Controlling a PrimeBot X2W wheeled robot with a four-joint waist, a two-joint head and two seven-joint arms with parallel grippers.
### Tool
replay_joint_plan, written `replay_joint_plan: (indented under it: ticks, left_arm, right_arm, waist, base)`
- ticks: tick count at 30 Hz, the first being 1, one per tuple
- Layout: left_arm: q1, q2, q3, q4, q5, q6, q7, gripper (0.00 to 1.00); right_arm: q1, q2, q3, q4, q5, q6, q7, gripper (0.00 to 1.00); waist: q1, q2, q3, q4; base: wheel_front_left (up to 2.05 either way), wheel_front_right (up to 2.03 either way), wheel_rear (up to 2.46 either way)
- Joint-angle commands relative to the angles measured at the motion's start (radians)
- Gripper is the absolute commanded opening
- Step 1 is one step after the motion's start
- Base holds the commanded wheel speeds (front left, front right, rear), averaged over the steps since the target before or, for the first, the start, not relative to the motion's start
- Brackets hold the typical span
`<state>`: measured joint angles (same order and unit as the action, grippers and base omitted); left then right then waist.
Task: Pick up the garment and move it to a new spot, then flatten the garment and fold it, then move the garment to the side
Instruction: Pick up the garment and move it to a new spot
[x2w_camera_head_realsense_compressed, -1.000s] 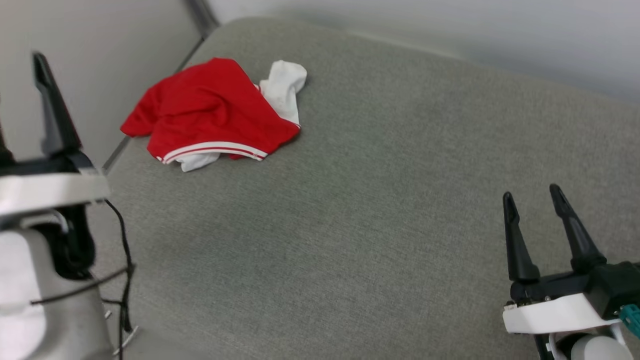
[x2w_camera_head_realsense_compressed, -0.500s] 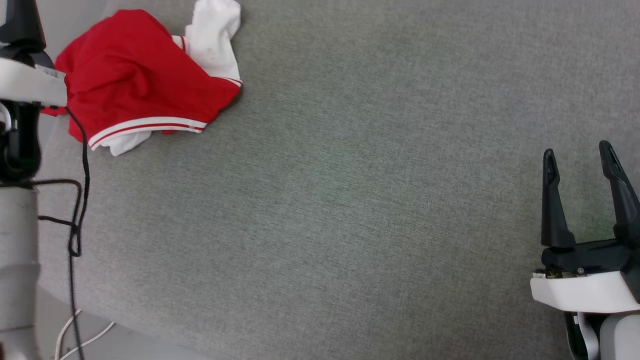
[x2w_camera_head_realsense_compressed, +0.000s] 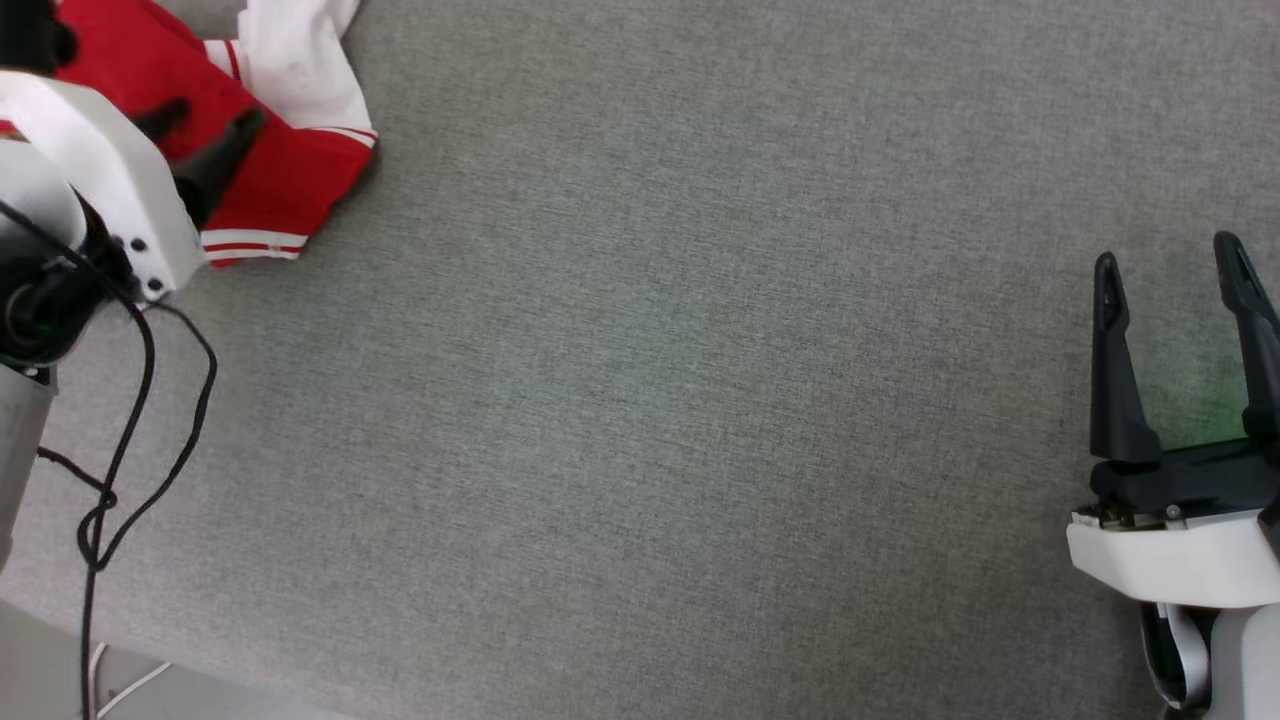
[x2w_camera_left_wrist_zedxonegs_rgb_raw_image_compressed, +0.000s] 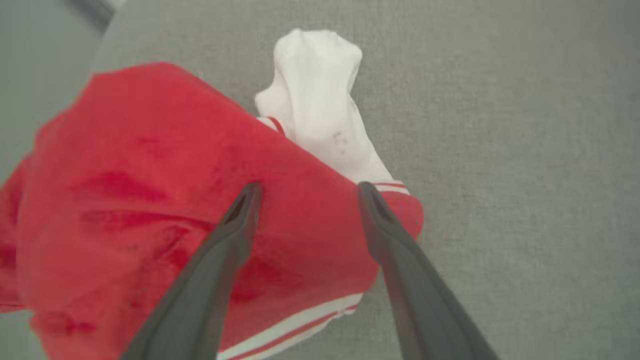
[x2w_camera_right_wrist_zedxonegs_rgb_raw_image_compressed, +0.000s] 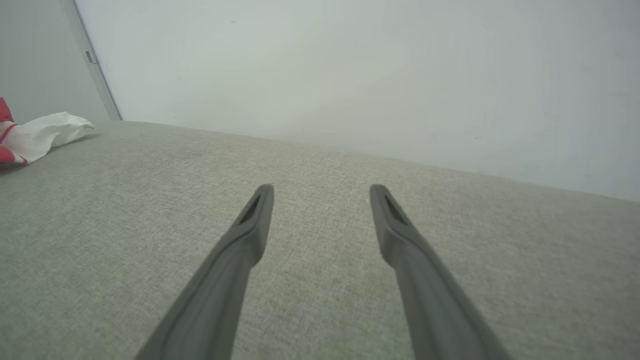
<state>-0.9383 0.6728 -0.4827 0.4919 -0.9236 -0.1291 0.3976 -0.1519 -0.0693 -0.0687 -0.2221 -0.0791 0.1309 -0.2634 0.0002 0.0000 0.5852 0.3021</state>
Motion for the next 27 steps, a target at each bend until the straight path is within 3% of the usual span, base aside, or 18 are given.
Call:
replay_joint_plan:
  ticks: [1,7,15,16,17,27]
  left_arm:
    - [-0.018,0.015,-0.01,0.007,-0.018,0.001,0.032,1.0]
    - [-0.05,0.028,-0.113,0.081,-0.095,0.001,0.277,1.0]
    - [-0.055,-0.036,-0.214,0.14,-0.115,0.0,0.35,1.0]
    - [-0.058,-0.037,-0.222,0.141,-0.118,0.0,0.346,0.23]
    - [-0.061,-0.036,-0.232,0.14,-0.124,0.0,0.346,0.0]
    - [-0.17,0.073,-0.297,0.057,-0.096,0.001,0.268,0.0]
  right_arm:
    - [-0.022,-0.008,0.002,-0.005,-0.004,0.0,-0.002,1.0]
    - [-0.032,-0.013,0.003,-0.007,-0.006,0.0,-0.002,1.0]
    - [-0.038,-0.008,0.003,0.003,-0.003,0.0,-0.002,1.0]
    - [-0.038,-0.007,0.003,0.006,-0.003,0.0,-0.002,1.0]
    - [-0.038,-0.005,0.002,0.008,-0.001,0.0,-0.002,1.0]
    - [-0.018,0.011,0.002,0.037,0.03,0.0,-0.002,1.0]
  waist:
    - [-0.0002,0.0,0.011,-0.008]
    - [-0.0002,0.0,0.038,-0.027]
    - [-0.0002,0.0,0.049,-0.049]
    - [-0.0002,0.0,0.048,-0.051]
    - [-0.0002,0.0,0.045,-0.052]
    - [-0.0002,0.0,-0.065,-0.046]
  base:
    - [0.0,0.0,0.0]
    - [0.0,0.0,0.0]
    - [0.0,0.0,0.0]
    - [0.0,0.0,0.0]
    - [0.0,0.0,0.0]
    - [0.0,0.0,0.0]
